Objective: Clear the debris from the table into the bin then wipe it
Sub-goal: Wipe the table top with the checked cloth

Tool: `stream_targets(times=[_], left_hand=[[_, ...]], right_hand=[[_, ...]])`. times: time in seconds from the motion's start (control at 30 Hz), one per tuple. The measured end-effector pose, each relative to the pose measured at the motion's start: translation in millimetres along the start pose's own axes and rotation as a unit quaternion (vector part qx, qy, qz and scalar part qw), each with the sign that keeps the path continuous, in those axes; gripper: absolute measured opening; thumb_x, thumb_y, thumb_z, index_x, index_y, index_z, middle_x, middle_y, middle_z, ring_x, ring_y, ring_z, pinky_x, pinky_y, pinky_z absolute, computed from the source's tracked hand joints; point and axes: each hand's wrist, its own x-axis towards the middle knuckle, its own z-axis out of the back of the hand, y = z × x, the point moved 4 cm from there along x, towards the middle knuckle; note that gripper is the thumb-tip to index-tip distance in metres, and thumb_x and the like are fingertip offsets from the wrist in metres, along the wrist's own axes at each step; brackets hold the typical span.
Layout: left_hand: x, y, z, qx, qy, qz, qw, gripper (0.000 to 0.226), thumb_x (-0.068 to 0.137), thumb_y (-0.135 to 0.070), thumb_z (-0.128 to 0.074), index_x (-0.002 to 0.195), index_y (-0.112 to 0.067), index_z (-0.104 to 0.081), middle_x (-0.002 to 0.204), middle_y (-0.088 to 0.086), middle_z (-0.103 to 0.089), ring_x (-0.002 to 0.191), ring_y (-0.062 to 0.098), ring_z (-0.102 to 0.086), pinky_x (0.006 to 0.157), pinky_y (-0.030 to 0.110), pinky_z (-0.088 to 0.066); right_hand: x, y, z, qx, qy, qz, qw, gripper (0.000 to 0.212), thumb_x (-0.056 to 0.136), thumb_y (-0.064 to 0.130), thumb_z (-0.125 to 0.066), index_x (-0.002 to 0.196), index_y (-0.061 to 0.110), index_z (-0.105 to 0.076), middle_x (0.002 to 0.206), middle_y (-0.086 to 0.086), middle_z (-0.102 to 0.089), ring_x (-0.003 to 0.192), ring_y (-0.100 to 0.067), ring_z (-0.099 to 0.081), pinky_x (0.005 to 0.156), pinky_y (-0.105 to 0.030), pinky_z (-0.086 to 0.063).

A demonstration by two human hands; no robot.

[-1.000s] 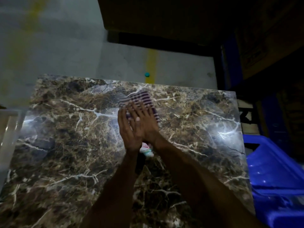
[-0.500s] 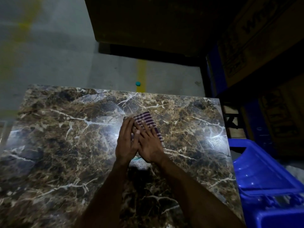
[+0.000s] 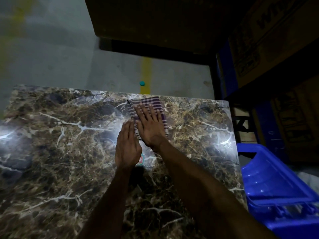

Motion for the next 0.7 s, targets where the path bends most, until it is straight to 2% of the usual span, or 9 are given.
stream_targets(times=[0.1,0.2,0.37,0.7], left_hand=[[2,0,1,0.003,0.009,0.025,1.0,0.057,0.1,-0.013,-0.037,0.156,-0.005,-0.039,0.163,0.014,-0.037,0.154,0.027,-0.03,0.126,0.036,-0.021],[2,-4,3,0.01,0.013,0.028,0.999,0.055,0.102,-0.016,-0.035,0.156,-0.007,-0.041,0.163,0.012,-0.038,0.153,0.027,-0.032,0.126,0.039,-0.025],[0,-9,6,0.03,0.018,0.023,0.999,0.055,0.105,-0.021,-0.032,0.158,-0.008,-0.037,0.165,0.011,-0.036,0.154,0.028,-0.03,0.125,0.044,-0.027],[0,-11,6,0.055,0.02,-0.012,0.998,0.055,0.106,-0.023,-0.034,0.161,-0.015,-0.034,0.168,0.004,-0.031,0.158,0.021,-0.021,0.128,0.039,-0.019]], right_hand=[[14,-3,1,0.0,0.009,0.025,1.0,0.062,0.106,0.048,-0.012,0.166,0.03,-0.013,0.174,0.003,-0.01,0.161,-0.026,0.0,0.128,-0.05,0.0],[24,-14,6,-0.004,0.012,0.032,0.999,0.063,0.105,0.049,-0.01,0.166,0.031,-0.013,0.174,0.004,-0.009,0.161,-0.026,0.0,0.128,-0.049,0.001],[38,-47,17,-0.002,0.014,0.005,1.0,0.061,0.108,0.048,-0.013,0.166,0.031,-0.009,0.174,0.005,-0.005,0.16,-0.024,0.004,0.128,-0.048,0.001],[16,-143,47,-0.005,-0.003,-0.076,0.997,0.062,0.107,0.049,-0.012,0.166,0.031,-0.008,0.174,0.005,-0.004,0.16,-0.023,0.002,0.129,-0.049,-0.001]])
